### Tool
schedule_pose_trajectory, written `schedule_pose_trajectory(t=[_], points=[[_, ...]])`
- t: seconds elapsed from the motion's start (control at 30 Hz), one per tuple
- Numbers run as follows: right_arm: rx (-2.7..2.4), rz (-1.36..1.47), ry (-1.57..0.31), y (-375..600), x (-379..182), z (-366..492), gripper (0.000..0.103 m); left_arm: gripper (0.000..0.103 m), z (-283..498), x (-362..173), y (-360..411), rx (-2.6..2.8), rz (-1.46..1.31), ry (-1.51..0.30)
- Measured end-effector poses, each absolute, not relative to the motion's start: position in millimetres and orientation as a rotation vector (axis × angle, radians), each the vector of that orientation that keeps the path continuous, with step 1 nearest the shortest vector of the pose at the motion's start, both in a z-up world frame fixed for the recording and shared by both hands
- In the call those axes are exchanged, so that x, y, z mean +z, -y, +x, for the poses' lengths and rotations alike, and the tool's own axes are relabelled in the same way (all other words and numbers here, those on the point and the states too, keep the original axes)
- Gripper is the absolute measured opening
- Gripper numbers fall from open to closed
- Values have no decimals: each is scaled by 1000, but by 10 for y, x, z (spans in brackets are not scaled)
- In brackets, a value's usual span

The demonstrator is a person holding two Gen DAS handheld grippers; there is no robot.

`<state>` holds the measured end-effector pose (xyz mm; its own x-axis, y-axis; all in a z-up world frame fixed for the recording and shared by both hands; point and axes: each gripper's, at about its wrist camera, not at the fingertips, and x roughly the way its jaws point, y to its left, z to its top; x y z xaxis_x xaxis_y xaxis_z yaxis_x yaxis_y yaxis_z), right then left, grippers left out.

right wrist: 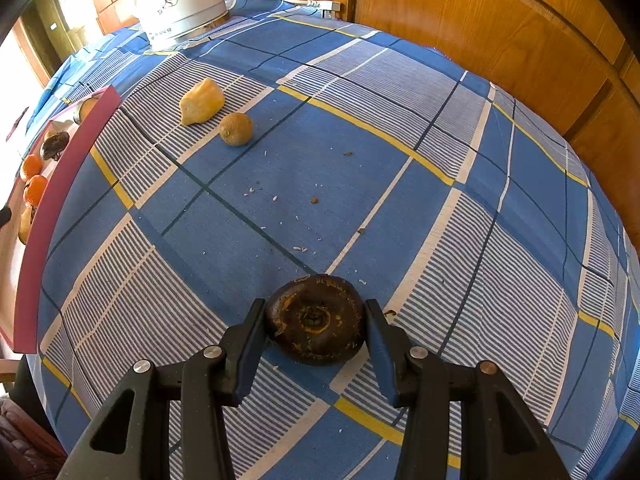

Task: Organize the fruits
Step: 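Withdraw the open left tool while right holds the dark round fruit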

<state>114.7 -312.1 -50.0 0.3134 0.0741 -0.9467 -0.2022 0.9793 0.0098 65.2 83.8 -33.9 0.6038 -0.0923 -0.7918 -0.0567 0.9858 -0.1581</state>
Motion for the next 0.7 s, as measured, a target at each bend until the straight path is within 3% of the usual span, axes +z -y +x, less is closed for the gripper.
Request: schedule_pose_trajectory(t=[0.7], points=[[172, -106, -1246, 3142, -492, 1163, 48, 42, 554, -149, -636, -48, -101, -856]])
